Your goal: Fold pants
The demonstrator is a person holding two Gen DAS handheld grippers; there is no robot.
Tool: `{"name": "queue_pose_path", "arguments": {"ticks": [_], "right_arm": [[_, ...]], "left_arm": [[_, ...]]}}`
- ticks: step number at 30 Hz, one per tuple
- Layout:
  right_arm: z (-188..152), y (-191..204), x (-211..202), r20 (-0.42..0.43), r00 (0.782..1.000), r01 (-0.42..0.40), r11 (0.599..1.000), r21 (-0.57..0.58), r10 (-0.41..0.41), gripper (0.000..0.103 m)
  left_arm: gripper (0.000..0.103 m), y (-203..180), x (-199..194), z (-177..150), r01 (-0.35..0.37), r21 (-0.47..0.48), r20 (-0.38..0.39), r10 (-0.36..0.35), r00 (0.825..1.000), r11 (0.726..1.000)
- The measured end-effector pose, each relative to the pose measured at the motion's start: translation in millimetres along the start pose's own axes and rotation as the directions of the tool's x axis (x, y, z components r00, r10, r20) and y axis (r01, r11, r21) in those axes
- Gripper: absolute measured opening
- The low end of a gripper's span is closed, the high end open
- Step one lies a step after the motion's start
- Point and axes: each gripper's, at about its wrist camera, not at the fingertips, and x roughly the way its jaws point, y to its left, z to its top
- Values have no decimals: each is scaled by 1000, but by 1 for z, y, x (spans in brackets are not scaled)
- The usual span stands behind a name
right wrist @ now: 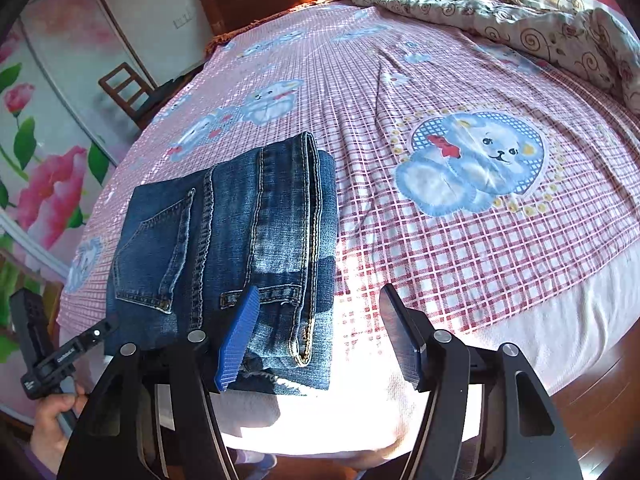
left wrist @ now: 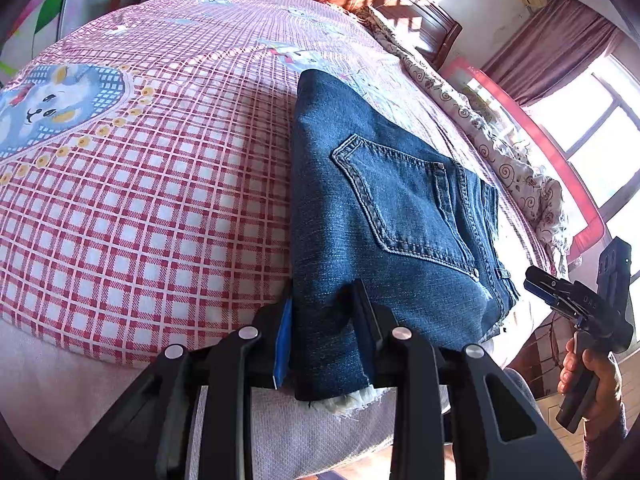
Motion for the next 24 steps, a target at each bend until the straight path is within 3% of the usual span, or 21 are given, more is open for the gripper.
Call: {"name": "queue_pose_path", "arguments": {"ticks": [7, 10, 18, 22, 24], "right_arm": [[1, -11, 26, -25, 993, -116, 989, 92, 119, 61], [0, -9, 37, -36, 991, -122, 989, 88, 126, 62], [-1, 15, 41, -32, 999, -44, 998, -34, 43, 62], [0, 32, 40, -37, 999, 10, 992, -125, -14, 49], [1, 36, 40, -40, 999, 28, 987, -156, -35, 48]], "left_arm": [[31, -14, 3, 5, -58, 20, -7, 58, 998, 998], [31, -19, 5, 7, -73, 24, -11, 73, 997, 997], [31, -22, 9, 9, -91, 28, -13, 92, 996, 995], [31, -23, 11, 10, -93, 30, -13, 94, 996, 995], [31, -23, 12, 10, -93, 29, -13, 93, 996, 995]]}}
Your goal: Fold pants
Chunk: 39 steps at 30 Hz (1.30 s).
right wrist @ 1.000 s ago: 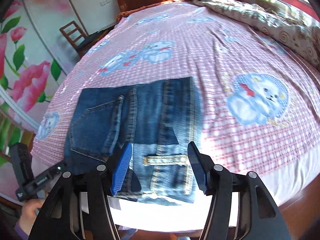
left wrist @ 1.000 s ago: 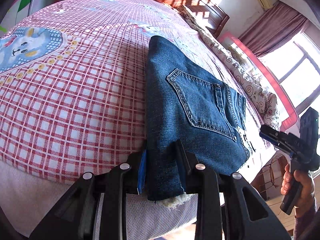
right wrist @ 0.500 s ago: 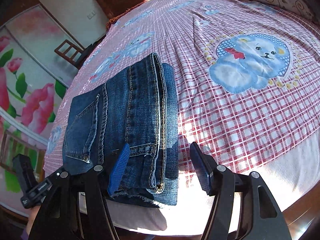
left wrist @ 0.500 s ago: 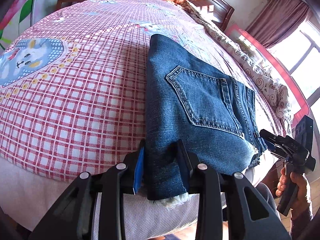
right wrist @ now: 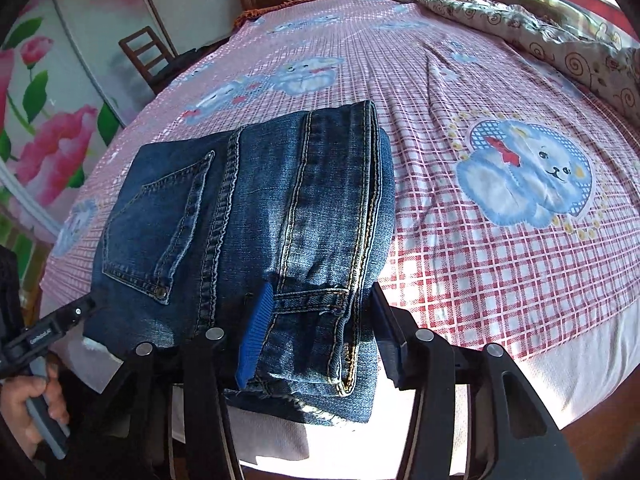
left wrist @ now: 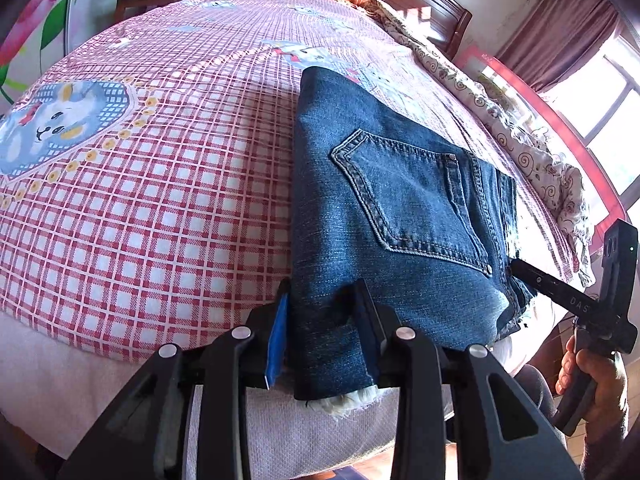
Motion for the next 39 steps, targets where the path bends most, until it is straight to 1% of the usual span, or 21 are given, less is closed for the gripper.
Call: {"name": "queue_pose_path", "arguments": {"ticks": [5, 6, 7, 8, 10, 11, 12, 14, 16, 18, 21, 22, 23, 26, 28, 29, 30, 31, 32, 35, 39], "right_arm": [[0, 1, 3, -15, 1000, 21, 999, -28, -22, 48], [0, 0, 3, -21, 1000, 20, 1000, -21, -21, 50], [0, 0, 4, -25, 999, 20, 1000, -20, -21, 50], [0, -1, 5, -26, 999, 21, 1000, -19, -22, 50], [-1, -1, 5, -23, 999, 24, 1000, -21, -24, 50], [-1, -1, 5, -21, 1000, 23, 1000, -20, -23, 50], [-2, -2, 5, -20, 1000, 21, 1000, -13, -21, 50], [-2, -2, 5, -20, 1000, 18, 1000, -8, -18, 51], [-2, -3, 5, -20, 1000, 16, 1000, -4, -16, 51], [-2, -2, 5, -21, 1000, 16, 1000, -5, -16, 51], [-2, -3, 5, -20, 1000, 12, 1000, -3, -12, 52], [-3, -3, 6, -19, 1000, 11, 1000, -1, -11, 53], [-3, -5, 6, -21, 1000, 6, 1000, 6, -6, 54], [-3, -16, 9, -30, 998, -46, 997, 65, 48, 55], [-2, -17, 11, -35, 997, -67, 996, 53, 69, 56], [-1, -16, 10, -37, 996, -75, 997, 34, 76, 50], [0, -16, 9, -43, 995, -94, 995, 26, 95, 48], [2, -15, 8, -50, 992, -112, 994, 17, 112, 39], [4, -15, 7, -55, 990, -129, 992, 12, 129, 33], [11, -18, -2, -60, 985, -161, 987, 9, 161, 21], [17, -15, -17, -47, 980, -196, 981, -3, 196, 19]], "left_arm": [[33, 0, 0, 3, -2, -1, -16, 2, 1000, 1000], [46, -1, -1, 7, -35, 28, -23, 36, 999, 999], [55, -5, -4, 12, -83, 67, -18, 84, 996, 994], [62, -5, -9, 19, -92, 94, 1, 92, 996, 991], [64, -2, -16, 35, -81, 94, 27, 79, 997, 992], [65, 2, -16, 43, -63, 74, 29, 61, 998, 995], [67, 7, -14, 51, -21, 49, 21, 20, 1000, 999], [67, 14, 2, 61, 54, 5, -47, -53, 997, 999], [67, 17, 22, 64, 134, -31, -132, -137, 982, 990], [69, 14, 28, 61, 135, -14, -142, -135, 981, 991], [69, 14, 32, 63, 180, -45, -161, -185, 969, 983], [69, 14, 34, 63, 218, -57, -175, -224, 959, 974], [69, 9, 36, 62, 227, -59, -187, -234, 954, 972], [69, -5, 38, 59, 200, 41, -222, -186, 957, 979], [64, -10, 39, 60, 177, 78, -236, -154, 959, 981], [54, -12, 39, 61, 170, 84, -238, -146, 960, 982], [35, -14, 37, 63, 158, 90, -234, -133, 963, 983], [31, -15, 36, 66, 147, 93, -232, -122, 965, 985], [23, -17, 34, 67, 131, 98, -226, -106, 968, 987], [14, -22, 28, 71, 103, 91, -206, -83, 975, 990], [11, -21, 15, 77, 116, 80, -163, -101, 981, 990]]}}
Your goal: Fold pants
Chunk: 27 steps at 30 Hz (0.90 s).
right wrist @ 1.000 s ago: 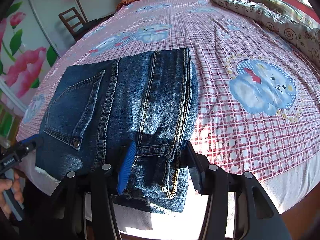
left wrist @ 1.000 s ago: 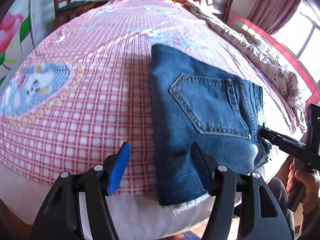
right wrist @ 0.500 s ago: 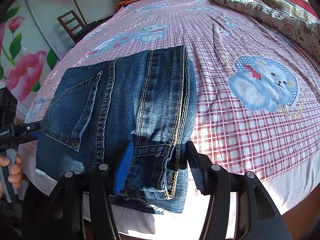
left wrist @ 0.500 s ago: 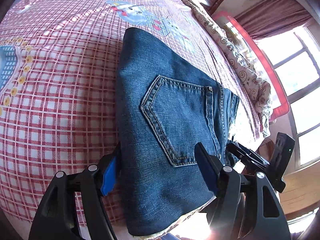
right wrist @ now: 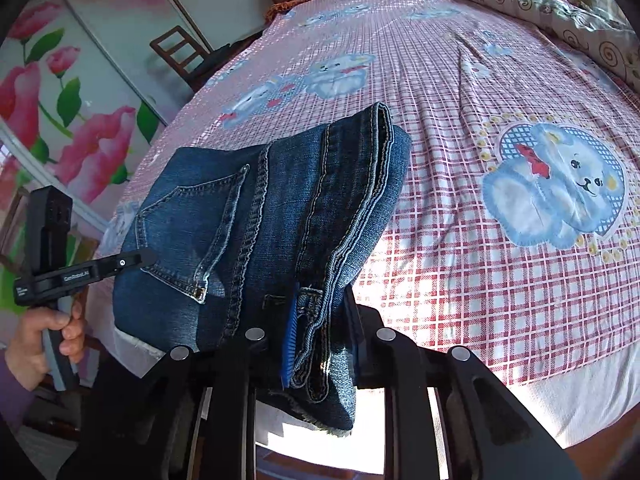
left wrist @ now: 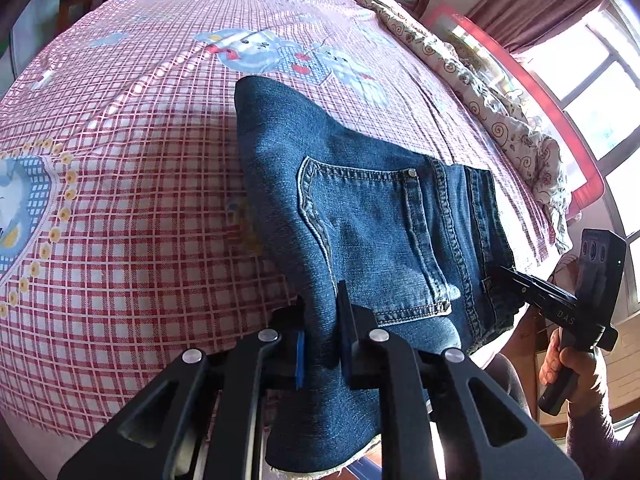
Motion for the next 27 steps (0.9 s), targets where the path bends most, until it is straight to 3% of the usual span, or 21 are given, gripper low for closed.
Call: {"name": "queue_pose_path", "arguments": {"ticks": [6, 16, 23, 27], "right_arm": [[20, 25, -24, 44, 999, 9, 995, -100, -5, 17], [97, 45, -40, 133, 991, 39, 980, -193, -14, 17], [160, 39, -2, 183, 981, 96, 975, -200, -59, 17], [179, 16, 36, 180, 981, 98, 984, -146, -71, 17]], "left_arm": [[10, -7, -30, 11, 38, 17, 88, -39, 995, 999], [10, -7, -48, 82, 69, 15, 213, -71, 974, 998], [10, 2, -30, 149, 29, 35, 285, -37, 958, 999], [11, 17, 4, 169, 0, 36, 272, -10, 962, 999]]}}
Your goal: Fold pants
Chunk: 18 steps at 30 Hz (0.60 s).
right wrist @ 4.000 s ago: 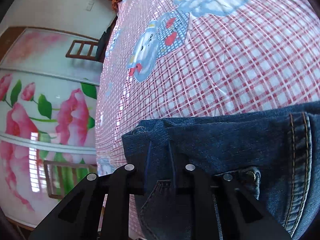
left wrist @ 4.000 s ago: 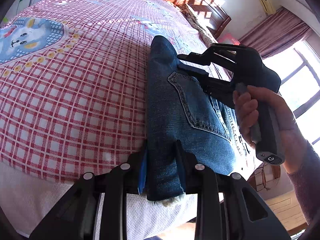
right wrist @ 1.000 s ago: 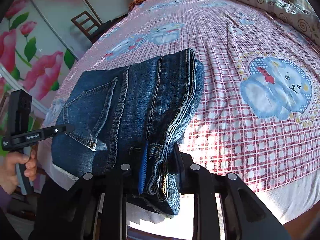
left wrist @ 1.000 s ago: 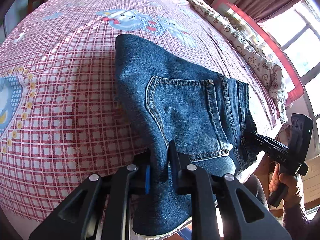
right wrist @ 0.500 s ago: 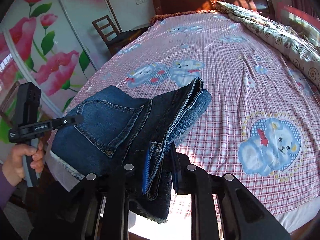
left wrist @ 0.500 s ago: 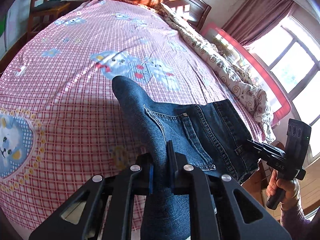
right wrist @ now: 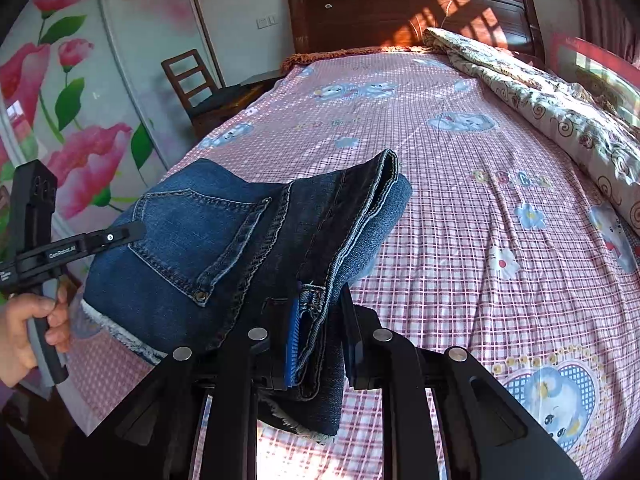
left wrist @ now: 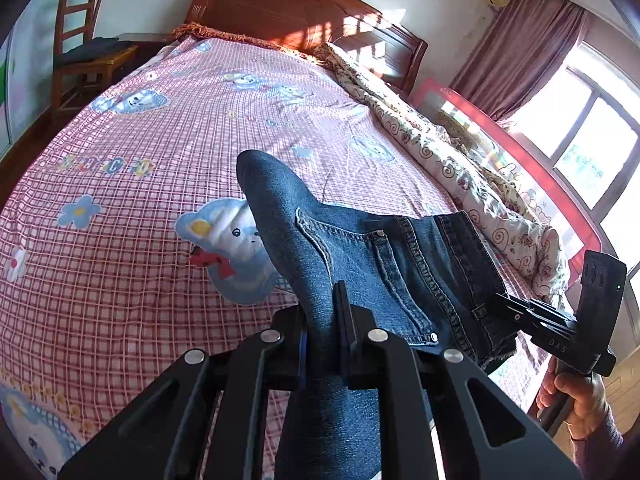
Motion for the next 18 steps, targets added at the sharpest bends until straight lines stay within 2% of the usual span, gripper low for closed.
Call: {"name": "queue_pose_path", "arguments": {"ticks": [1, 3, 4, 5, 6, 8, 10, 12, 15, 18], "right_arm": [[-3, -7, 13, -10, 1000, 5, 1000, 18, -5, 17], [-17, -24, 50, -97, 995, 0, 996, 91, 9, 17], [-28, -32, 68, -152, 988, 36, 992, 124, -17, 31], [-41, -38, 77, -161, 986, 67, 988, 138, -45, 52], [-50, -45, 74, -111, 992, 73, 982, 172, -55, 61], [-59, -55, 65, -80, 996, 44, 968, 248, -25, 64], [-63, -57, 53, -84, 995, 82, 962, 259, -62, 64], [-66, -59, 34, -33, 998, 58, 945, 323, -50, 64], [-65, -55, 17, 58, 997, -75, 911, 405, 56, 64], [-62, -39, 13, 121, 973, -229, 870, 437, 195, 64]], "left_arm": [[12, 7, 13, -4, -22, -7, -22, 22, 1000, 1000], [22, 25, 45, -18, -83, -37, -117, 78, 990, 996], [30, 34, 58, -28, -117, -52, -166, 107, 980, 992], [45, 41, 61, -38, -134, -72, -167, 121, 979, 988], [47, 48, 56, -44, -106, -111, -131, 91, 987, 988], [51, 57, 46, -52, -77, -179, -106, 59, 993, 981], [54, 58, 28, -56, -133, -169, -77, 121, 990, 977], [54, 56, 4, -61, -144, -161, -21, 143, 990, 976], [57, 42, -23, -72, -74, -147, 25, 78, 997, 986], [58, 20, -29, -85, 15, -112, 10, -14, 1000, 994]]}}
